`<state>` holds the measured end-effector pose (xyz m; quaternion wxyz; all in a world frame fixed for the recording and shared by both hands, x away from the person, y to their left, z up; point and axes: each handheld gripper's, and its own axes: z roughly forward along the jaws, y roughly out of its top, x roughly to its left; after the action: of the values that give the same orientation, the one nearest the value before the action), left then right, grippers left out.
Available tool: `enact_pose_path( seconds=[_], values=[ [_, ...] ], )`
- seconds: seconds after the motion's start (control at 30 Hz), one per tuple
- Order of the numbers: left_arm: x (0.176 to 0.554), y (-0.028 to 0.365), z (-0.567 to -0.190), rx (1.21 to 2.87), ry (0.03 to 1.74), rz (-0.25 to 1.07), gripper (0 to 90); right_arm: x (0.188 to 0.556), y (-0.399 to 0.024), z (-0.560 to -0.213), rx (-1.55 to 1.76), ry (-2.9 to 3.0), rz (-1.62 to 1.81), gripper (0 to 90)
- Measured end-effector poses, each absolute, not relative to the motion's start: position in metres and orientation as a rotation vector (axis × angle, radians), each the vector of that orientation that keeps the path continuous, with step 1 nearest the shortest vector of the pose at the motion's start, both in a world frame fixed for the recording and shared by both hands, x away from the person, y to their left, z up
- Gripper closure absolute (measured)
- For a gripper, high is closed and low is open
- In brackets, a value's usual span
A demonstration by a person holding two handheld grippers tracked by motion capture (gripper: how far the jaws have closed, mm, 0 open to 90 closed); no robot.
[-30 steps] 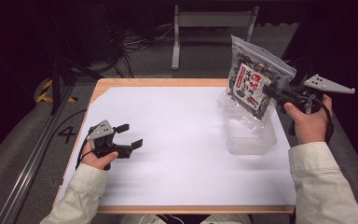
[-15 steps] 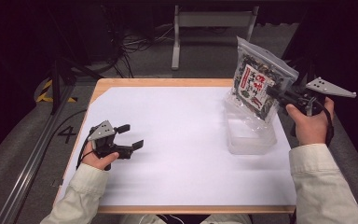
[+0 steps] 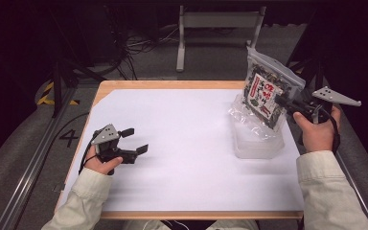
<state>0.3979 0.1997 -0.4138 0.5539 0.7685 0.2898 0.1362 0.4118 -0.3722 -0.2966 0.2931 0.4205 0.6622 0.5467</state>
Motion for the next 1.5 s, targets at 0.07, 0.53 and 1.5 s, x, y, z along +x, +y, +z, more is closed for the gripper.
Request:
enact_pose_path(
  seconds=[0.07,0.53,1.5],
  values=[
    [0.398,0.200,-0.414,1.815,0.685,0.322,12.2,0.411,-0.374,-0.300,1.127,1.766,1.454,76.7],
    [0.398,0.200,-0.414,1.818,0.685,0.328,12.2,0.410,-0.377,-0.317,1.139,1.782,1.445,76.7],
    [0.397,0.200,-0.414,1.812,0.694,0.316,12.2,0.412,-0.379,-0.352,1.177,1.826,1.427,76.5]
  ],
)
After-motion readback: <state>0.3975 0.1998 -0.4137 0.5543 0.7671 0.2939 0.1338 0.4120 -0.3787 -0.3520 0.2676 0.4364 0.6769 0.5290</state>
